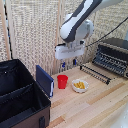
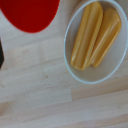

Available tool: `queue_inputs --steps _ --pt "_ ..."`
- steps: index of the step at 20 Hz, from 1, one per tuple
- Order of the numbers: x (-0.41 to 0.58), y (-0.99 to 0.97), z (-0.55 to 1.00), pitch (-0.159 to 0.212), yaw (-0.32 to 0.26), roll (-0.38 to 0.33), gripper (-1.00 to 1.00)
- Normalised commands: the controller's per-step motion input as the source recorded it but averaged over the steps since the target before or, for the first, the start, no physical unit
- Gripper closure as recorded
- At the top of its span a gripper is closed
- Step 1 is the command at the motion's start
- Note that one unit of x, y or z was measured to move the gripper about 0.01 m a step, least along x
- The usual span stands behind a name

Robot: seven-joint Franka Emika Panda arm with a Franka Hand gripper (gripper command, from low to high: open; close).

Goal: Kindly spot and seek the red cup placed ahead of you. Cautiously adjust your gripper towards the red cup, gripping it gently. Find the after-storage area of the caddy. Relocate the red cup in your grip over the rear portion and softly release it into the compartment.

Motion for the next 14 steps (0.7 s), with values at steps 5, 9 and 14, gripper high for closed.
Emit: queue_inputs --steps 5,9,14 --pt "0.206 -0.2 -0.35 0.009 0.005 0.001 -1.0" --pt "0.084 -0.16 -0.33 0.049 0.0 0.0 -1.0" --pt "0.005 -0.07 -0.31 0.074 0.0 -0.001 -1.0"
